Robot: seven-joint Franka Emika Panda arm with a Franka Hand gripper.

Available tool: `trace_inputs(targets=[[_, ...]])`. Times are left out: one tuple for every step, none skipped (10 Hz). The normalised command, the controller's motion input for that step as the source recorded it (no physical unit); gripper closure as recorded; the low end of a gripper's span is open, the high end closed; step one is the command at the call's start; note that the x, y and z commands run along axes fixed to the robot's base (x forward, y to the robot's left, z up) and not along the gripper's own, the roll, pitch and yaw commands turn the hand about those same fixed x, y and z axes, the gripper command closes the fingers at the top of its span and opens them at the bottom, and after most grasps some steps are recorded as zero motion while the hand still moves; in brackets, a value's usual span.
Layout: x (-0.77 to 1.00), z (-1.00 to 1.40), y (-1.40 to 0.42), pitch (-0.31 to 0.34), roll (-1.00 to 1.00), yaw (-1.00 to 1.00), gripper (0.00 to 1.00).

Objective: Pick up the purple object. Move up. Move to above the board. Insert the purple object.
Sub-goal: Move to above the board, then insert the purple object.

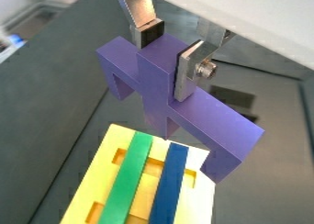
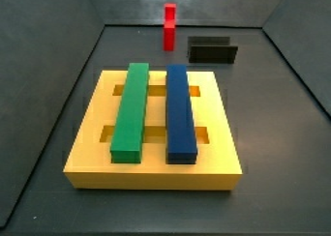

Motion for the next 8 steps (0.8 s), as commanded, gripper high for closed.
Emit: trace_inputs(targets=[[0.07, 0.03, -0.03, 0.186, 0.03, 1.00, 1.00], [0.07, 0.02, -0.03, 0.200, 0.04, 1.00, 1.00], [0.07, 0.03, -0.03, 0.269, 0.05, 1.00, 1.00], [0.08, 0.03, -0.03, 0.262, 0.05, 0.75, 1.00], [0.08, 0.03, -0.03, 0.229, 0.05, 0.49, 1.00], [0.07, 0.03, -0.03, 0.186, 0.05, 0.31, 1.00], [0.00, -0.03, 0.00, 0.000, -0.02, -0.01, 1.00], [0.03, -0.43, 0.00, -0.093, -0.08, 0.00, 1.00]])
